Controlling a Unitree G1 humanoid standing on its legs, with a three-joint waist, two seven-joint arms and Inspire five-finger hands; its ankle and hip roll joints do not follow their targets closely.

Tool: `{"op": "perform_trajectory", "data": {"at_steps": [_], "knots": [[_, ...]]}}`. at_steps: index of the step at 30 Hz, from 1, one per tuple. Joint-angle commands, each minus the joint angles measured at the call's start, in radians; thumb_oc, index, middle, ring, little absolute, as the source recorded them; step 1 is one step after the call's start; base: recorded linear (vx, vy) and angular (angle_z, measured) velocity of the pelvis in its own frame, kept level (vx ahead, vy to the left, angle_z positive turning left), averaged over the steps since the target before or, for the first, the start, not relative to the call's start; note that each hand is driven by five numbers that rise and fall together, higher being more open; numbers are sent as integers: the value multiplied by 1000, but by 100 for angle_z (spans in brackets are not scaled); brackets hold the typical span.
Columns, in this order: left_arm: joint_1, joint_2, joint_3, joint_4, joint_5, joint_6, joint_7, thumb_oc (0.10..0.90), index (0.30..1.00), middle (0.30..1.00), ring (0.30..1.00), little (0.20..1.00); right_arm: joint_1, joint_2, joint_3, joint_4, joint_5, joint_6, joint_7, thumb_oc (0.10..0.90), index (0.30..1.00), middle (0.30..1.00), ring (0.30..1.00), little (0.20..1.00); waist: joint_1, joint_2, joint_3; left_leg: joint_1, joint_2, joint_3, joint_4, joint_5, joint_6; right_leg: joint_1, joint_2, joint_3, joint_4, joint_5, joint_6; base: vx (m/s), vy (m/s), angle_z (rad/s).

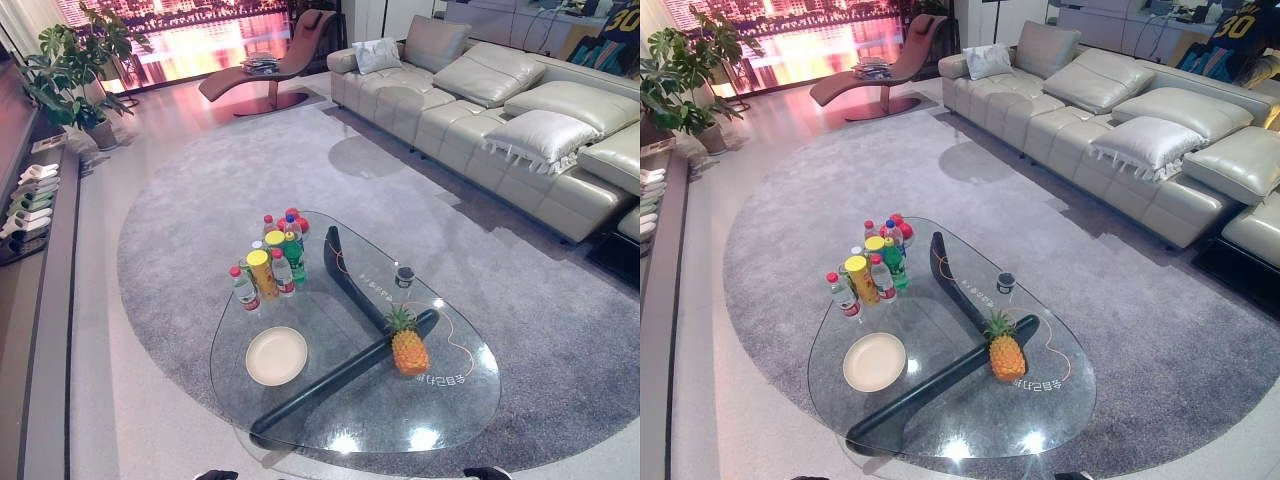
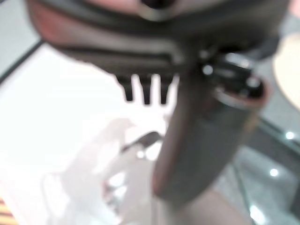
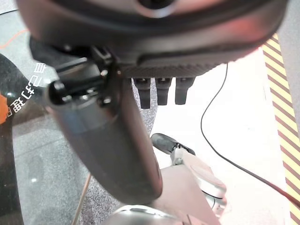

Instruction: Pick up the fruit to the plate

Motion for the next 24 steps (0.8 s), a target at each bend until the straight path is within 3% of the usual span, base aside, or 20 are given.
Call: {"op": "perform_trajectory", "data": {"at_steps": [1, 10, 15, 21, 24], "knots": [[-91, -26, -22, 40, -20, -18, -17, 800, 900, 900, 900, 900, -63, 14, 22, 41, -13, -7, 8, 800, 900, 900, 900, 900, 8, -19, 55, 37, 20, 14, 6, -54, 18, 8, -45, -35, 5, 1, 5, 0, 0, 0], [-86, -24, -19, 36, -20, -15, -19, 800, 900, 900, 900, 900, -66, 7, 23, 34, -23, 1, 18, 800, 900, 900, 900, 900, 12, -14, 56, 41, 21, 10, 6, -53, 15, 13, -48, -41, 5, 1, 6, 8, -1, 0], [-78, -24, -34, 17, -41, -4, -17, 800, 900, 900, 900, 900, -64, -3, 36, 21, -18, 18, 23, 800, 900, 900, 900, 900, 13, -6, 85, 13, 17, 4, 6, -46, 16, -14, -49, -40, 5, 7, 5, 14, 1, 0], [-110, -23, -62, 3, -82, 13, 1, 800, 900, 900, 900, 900, -99, -14, 54, 21, -9, 30, 20, 800, 900, 900, 900, 900, 14, 0, 178, -90, -10, -26, 6, -30, 31, -120, -44, -15, 5, 37, 2, -100, -5, 0], [-159, -18, -70, -10, -119, 18, 9, 800, 900, 900, 900, 900, -145, -24, 69, 17, -6, 39, 21, 800, 900, 900, 900, 900, 13, 6, 253, -177, -35, -52, 6, -17, 46, -211, -33, 14, 5, 63, -5, -226, -28, 6]]}}
